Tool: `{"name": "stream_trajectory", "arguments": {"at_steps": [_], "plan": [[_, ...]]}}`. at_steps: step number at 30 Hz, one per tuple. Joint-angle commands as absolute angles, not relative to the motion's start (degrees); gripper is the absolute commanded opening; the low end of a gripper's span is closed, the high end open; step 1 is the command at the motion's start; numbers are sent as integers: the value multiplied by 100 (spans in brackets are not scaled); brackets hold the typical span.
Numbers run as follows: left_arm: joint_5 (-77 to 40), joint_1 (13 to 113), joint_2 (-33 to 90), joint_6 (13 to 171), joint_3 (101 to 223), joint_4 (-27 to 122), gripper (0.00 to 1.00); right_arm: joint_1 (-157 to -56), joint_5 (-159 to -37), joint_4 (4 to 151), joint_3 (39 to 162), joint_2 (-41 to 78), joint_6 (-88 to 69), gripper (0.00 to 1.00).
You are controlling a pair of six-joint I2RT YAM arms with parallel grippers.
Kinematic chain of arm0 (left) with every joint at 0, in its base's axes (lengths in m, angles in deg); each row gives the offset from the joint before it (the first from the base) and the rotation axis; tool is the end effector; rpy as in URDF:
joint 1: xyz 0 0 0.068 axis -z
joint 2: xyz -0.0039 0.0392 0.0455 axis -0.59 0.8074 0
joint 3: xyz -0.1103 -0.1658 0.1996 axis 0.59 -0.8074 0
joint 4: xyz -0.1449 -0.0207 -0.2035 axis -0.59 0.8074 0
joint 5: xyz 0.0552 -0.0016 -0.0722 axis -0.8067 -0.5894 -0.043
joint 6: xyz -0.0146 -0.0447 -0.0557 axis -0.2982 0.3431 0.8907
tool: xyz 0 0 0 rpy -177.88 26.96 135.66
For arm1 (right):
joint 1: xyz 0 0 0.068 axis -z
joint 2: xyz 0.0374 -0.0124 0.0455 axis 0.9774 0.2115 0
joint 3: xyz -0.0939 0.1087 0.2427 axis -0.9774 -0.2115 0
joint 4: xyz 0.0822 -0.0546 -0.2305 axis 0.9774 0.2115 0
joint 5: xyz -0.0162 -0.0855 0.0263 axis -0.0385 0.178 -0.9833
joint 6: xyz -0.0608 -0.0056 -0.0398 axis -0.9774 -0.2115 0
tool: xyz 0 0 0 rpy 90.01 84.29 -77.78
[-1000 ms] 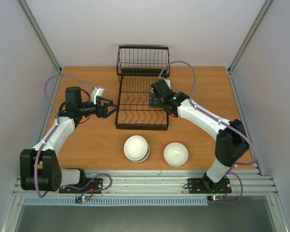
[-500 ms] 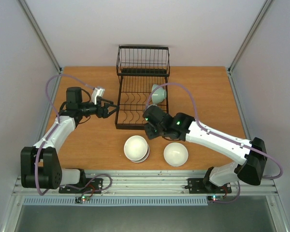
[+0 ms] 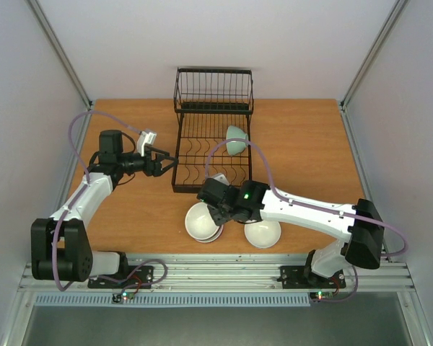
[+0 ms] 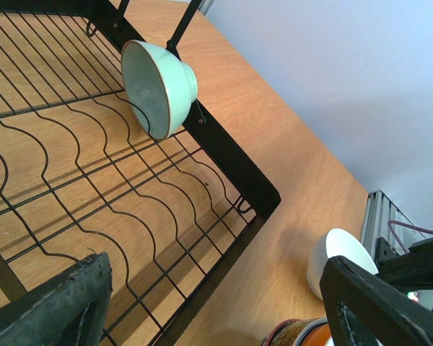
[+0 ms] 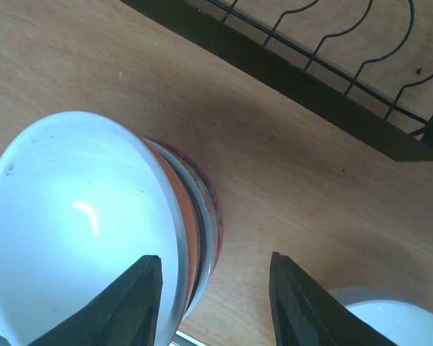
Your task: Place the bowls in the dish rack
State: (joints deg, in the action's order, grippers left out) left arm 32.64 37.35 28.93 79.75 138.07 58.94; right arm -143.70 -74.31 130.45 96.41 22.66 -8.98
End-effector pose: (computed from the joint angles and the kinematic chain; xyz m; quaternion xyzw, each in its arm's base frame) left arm 0.2696 -0.0578 0.2597 0.2329 0.7742 -0.4470 0.3829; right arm 0.1331 0.2576 0.2675 -0.4523 0.8597 0.0092 0.2370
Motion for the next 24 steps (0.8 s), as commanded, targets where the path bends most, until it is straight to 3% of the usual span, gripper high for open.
{"name": "stream_trajectory", "arguments": {"at_steps": [1,10,15,19,24], "plan": [[3394,3707,2888,7910,13987,5817,79,-14424,-7289,13100,9689,2438,-768,43],[3393,3708,2879,7908,13978,5816,79,-14424,-7369,13024,9739,2761,-815,37],[3397,3706,2888,7901,13969,5820,79,-14424,-7376,13002,9738,2793,-799,23],[3397,3706,2879,7893,13969,5817,79,-14424,-7329,13029,9739,2733,-777,4],[3397,3708,2887,7892,13969,5815,79,-14424,-7209,13089,9765,2561,-760,1]]}}
